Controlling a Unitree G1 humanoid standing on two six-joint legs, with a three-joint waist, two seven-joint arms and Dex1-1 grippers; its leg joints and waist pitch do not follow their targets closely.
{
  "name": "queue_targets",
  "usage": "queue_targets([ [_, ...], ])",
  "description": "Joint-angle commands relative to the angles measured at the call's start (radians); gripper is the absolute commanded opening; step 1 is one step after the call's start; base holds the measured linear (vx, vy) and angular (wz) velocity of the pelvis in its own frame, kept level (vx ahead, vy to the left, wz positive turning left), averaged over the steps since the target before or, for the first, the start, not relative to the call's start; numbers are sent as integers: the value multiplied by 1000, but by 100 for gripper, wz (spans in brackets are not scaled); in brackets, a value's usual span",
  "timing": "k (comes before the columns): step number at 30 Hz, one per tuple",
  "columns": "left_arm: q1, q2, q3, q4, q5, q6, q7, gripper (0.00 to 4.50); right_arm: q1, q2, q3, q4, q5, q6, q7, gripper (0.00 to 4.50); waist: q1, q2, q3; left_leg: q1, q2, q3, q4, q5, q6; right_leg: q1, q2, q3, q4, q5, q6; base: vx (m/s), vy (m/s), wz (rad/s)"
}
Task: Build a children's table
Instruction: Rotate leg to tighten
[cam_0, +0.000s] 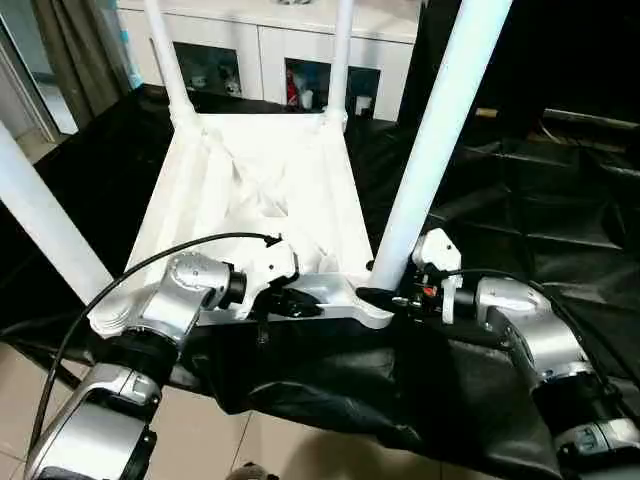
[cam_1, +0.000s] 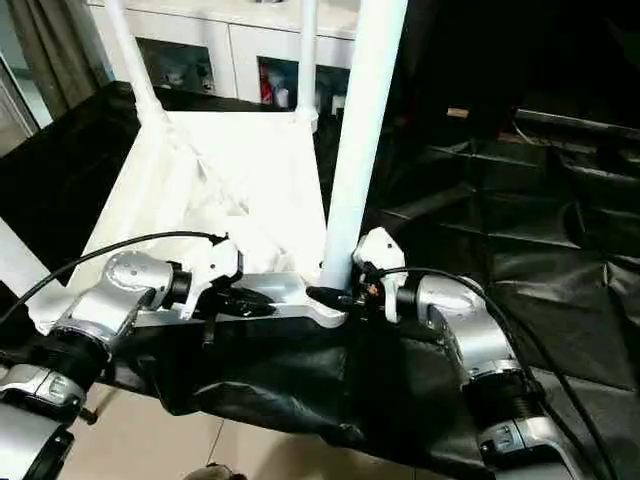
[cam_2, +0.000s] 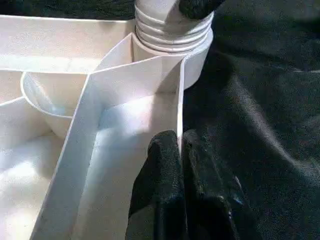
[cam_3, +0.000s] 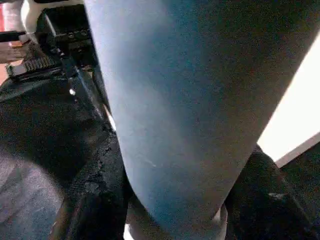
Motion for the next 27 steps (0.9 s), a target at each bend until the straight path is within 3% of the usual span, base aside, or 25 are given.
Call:
queue_targets([
  [1, -22, -47, 12, 52, 11, 8, 130, 0, 33, 33, 37, 27, -28, 25, -35, 209, -3, -8, -52, 20, 102, -46, -77, -180, 45, 28, -118, 76, -85, -158, -220, 0, 0, 0],
  [3, -44, -69, 17, 88, 32, 20, 209, 0, 29, 59, 19, 55, -37, 32, -106, 206, -5, -10, -46, 28, 101, -50, -84, -250, 6, 26, -124, 78, -100, -287, -199, 0, 0, 0],
  [4, -44, -69, 17, 88, 32, 20, 209, 0, 29, 59, 19, 55, -37, 32, -106, 206, -5, -10, -46, 31, 101, -51, -83, -260, -2, 24, -125, 79, -104, -313, -193, 0, 0, 0],
  [6, -90, -122, 35, 151, 46, 41, 342, 0, 18, 119, -16, 103, -48, 52, -246, 204, -8, -9, -44, 35, 101, -54, -85, -283, -15, 20, -129, 81, -113, -382, -171, 0, 0, 0],
  [12, -159, -200, 45, 233, 70, 70, 512, 0, -30, 228, -73, 183, -69, 94, -512, 202, -18, -9, -40, 36, 100, -64, -91, -337, -43, 15, -131, 78, -126, -475, -133, 0, 0, 0],
  [15, -214, -263, 57, 289, 76, 70, 588, 0, -89, 301, -73, 244, -93, 80, -597, 202, -20, 3, -43, 41, 101, -66, -95, -362, -61, 13, -129, 76, -126, -443, -134, 0, 0, 0],
  [16, -214, -263, 57, 289, 76, 70, 588, 0, -89, 301, -73, 244, -93, 80, -597, 202, -22, 0, -43, 41, 100, -64, -96, -368, -61, 12, -128, 76, -128, -433, -134, 0, 0, 0],
  [17, -219, -267, 49, 292, 78, 58, 571, 0, -95, 307, -67, 244, -93, 55, -571, 258, -20, 1, -43, 41, 101, -65, -98, -373, -61, 14, -129, 77, -127, -407, -135, 0, 0, 0],
  [19, -220, -267, 45, 294, 78, 48, 558, 0, -96, 307, -66, 241, -91, 48, -556, 271, -21, 0, -45, 35, 104, -64, -102, -354, -55, 18, -127, 79, -120, -333, -147, 0, 0, 0],
  [21, -208, -257, 37, 283, 74, 26, 502, 0, -90, 296, -64, 219, -74, 42, -494, 291, -20, 1, -48, 32, 104, -60, -101, -323, -42, 22, -127, 80, -111, -253, -167, 0, 0, 0],
  [23, -190, -243, 30, 267, 65, -5, 436, 0, -80, 277, -50, 194, -67, 32, -436, 322, -16, -1, -48, 30, 100, -57, -96, -307, -23, 26, -132, 82, -114, -260, -176, 0, 0, 0],
  [25, -169, -220, 24, 244, 54, -31, 351, 0, -66, 235, -23, 167, -68, 24, -350, 325, -14, -2, -48, 28, 100, -55, -93, -289, -5, 26, -132, 82, -116, -283, -171, 0, 0, 0],
  [27, -156, -203, 17, 230, 51, -42, 303, 0, -55, 207, -5, 150, -68, 17, -292, 325, -9, -4, -53, 20, 101, -52, -88, -222, 27, 33, -130, 82, -107, -222, -177, 0, 0, 0],
])
